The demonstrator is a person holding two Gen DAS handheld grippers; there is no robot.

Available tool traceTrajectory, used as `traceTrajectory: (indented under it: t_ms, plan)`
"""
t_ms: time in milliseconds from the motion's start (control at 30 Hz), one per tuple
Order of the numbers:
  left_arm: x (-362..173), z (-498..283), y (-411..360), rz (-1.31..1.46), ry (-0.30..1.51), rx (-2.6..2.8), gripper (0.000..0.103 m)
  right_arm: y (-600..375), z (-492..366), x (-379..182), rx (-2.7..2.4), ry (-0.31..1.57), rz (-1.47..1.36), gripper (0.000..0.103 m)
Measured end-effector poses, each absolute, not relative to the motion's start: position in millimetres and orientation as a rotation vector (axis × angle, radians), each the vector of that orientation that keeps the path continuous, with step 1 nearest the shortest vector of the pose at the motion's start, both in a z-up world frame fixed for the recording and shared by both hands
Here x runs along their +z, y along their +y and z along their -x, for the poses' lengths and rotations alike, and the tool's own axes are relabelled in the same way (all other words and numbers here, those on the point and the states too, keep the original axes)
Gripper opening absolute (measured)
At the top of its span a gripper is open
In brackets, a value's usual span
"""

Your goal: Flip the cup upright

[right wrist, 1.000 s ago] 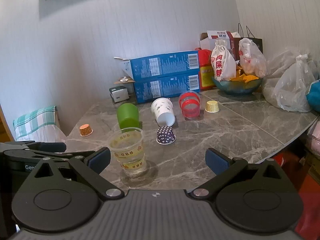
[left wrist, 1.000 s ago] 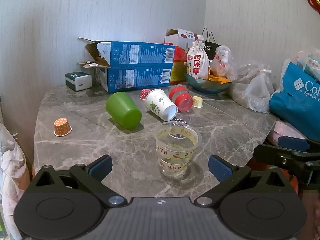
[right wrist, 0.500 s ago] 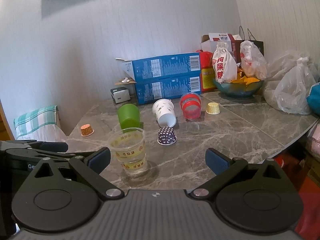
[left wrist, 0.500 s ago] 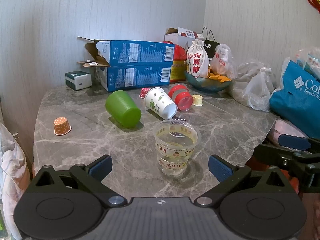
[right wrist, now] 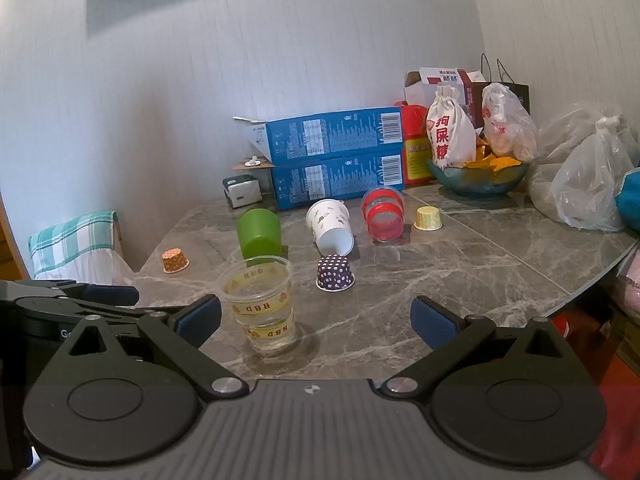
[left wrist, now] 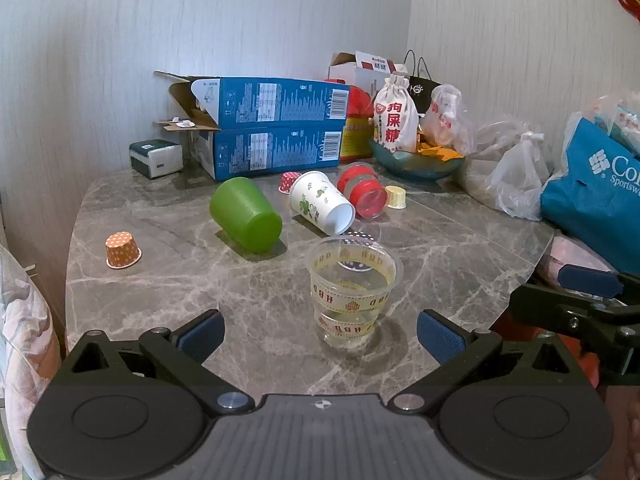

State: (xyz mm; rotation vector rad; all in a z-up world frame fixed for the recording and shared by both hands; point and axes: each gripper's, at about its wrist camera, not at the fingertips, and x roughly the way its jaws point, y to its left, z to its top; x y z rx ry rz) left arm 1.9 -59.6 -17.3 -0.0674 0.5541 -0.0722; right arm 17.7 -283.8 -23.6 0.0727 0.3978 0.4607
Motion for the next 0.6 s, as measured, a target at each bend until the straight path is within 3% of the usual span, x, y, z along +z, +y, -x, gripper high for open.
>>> traceTrajectory:
  t_ms: [600]
  plan:
    - [-18.5,-2.3,-63.2,0.056,0.555,-0.08,0.103,-285.8,-16.3,-24.6,0.457,0.397,-0.08,0.102]
